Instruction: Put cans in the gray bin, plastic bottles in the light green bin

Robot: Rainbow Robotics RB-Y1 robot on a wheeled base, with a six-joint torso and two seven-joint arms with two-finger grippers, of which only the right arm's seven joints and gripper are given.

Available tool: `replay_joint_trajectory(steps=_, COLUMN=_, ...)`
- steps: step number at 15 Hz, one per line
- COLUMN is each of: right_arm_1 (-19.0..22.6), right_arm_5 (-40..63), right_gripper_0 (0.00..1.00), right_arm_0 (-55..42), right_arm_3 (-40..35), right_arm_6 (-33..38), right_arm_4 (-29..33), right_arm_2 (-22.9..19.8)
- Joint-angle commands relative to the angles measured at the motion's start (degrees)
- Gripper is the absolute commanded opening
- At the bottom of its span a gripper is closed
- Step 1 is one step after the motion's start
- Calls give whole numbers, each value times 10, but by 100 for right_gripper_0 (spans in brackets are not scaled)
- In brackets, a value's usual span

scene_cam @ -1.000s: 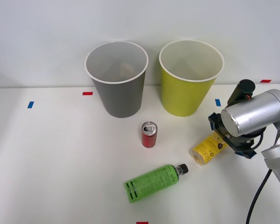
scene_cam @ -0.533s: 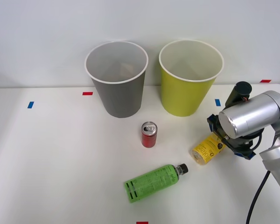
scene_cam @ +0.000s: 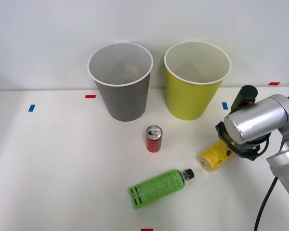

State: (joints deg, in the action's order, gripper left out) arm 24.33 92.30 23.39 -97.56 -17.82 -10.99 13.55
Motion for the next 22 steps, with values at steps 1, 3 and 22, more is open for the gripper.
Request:
replay_joint_trajectory(steps=1, right_arm_1=-2, right_arm_5=-1, right_gripper_0=0, right_arm_0=-3, right_arm_3=-1, right_arm_6=-7, right_arm_4=11, right_arm_2=6)
replay_joint_trajectory(steps=3, right_arm_1=-2, right_arm_5=-1, right_gripper_0=0, right_arm_0=-6, right_arm_3=-1, right_arm_6=-21, right_arm_4=18, right_arm_2=6)
replay_joint_trajectory(steps=22, right_arm_1=-4, right_arm_5=-72, right_gripper_0=0, right_arm_0=-280, right_arm_3=-472, right_arm_6=-389, right_arm_4=24, right_arm_2=-125)
